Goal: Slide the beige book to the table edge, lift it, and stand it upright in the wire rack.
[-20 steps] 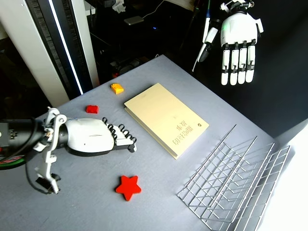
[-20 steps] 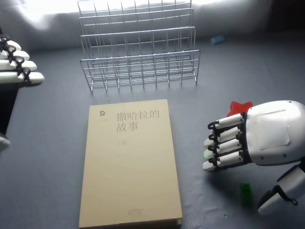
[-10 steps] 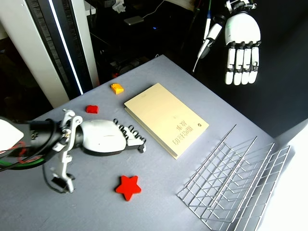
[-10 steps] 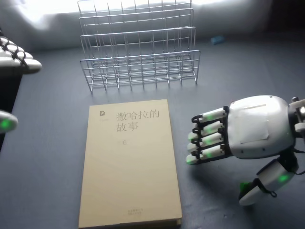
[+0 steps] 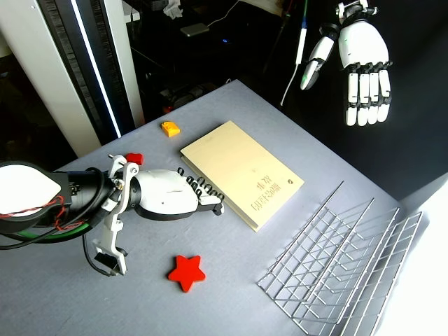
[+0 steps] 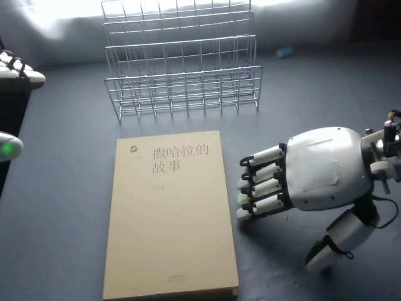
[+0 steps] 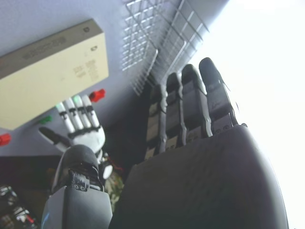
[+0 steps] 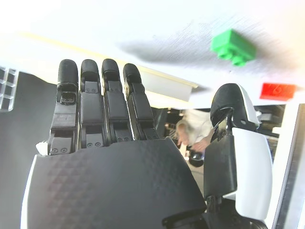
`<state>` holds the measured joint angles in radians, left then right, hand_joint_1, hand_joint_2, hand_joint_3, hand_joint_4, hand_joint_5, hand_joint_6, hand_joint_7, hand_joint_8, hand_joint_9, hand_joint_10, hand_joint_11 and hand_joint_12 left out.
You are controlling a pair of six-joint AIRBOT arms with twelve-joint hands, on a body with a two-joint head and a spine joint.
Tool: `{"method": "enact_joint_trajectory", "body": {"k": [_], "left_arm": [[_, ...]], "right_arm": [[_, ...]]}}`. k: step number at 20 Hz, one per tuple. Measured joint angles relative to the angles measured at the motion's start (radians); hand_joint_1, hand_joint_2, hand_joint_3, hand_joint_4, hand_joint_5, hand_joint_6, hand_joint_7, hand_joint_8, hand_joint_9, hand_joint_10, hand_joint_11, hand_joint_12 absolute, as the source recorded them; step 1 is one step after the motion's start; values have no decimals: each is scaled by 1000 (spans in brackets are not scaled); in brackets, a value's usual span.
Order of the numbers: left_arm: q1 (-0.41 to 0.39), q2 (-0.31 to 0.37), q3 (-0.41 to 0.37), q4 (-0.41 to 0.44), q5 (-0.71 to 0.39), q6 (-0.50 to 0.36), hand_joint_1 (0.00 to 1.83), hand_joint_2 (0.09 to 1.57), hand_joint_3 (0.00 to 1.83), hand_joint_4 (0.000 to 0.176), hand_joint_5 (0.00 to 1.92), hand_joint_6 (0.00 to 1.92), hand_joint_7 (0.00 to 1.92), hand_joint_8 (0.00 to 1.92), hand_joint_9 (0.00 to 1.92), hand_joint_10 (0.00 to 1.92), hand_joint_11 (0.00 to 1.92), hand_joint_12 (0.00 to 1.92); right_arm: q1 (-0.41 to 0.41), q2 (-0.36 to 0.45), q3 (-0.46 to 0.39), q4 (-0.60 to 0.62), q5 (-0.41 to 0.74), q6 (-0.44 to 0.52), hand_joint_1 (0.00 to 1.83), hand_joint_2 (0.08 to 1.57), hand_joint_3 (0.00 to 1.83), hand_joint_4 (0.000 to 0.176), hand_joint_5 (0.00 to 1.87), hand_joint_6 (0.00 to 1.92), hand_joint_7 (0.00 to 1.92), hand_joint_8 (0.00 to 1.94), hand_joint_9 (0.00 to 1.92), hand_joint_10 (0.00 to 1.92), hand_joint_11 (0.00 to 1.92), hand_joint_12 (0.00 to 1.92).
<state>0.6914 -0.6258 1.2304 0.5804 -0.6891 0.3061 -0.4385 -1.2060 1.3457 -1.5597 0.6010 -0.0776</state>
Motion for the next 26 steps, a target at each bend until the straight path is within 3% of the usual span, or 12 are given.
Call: {"method": "enact_joint_trajectory", "body": {"k": [4,8,10,20,26], "left_arm": [[0,0,5,10,0,0,11,1145,5,0,237,1,255,0,219,0,0,485],[-6,-3,32,196,-24,-56,42,1132,0,0,235,0,257,1,218,1,0,501],[-6,-7,33,249,-40,-75,58,1132,0,0,214,1,234,1,201,1,0,467],[-6,-17,41,314,-60,-98,92,1128,0,0,222,2,232,3,191,3,0,446],[-12,-17,49,314,-66,-100,59,1144,1,0,193,1,216,2,176,2,0,385]], "right_arm": [[14,-30,13,6,-8,3,86,1047,1,0,246,4,269,4,268,6,0,762],[25,-53,28,5,-18,3,103,1053,1,0,259,7,273,6,272,4,0,762],[25,-66,32,2,-30,3,125,1051,0,0,247,0,260,1,259,2,0,732],[62,-153,72,-7,-47,2,82,1061,2,0,213,0,232,0,236,0,0,686],[68,-185,77,-8,-49,7,158,1034,0,0,236,4,262,3,250,3,0,685]]}}
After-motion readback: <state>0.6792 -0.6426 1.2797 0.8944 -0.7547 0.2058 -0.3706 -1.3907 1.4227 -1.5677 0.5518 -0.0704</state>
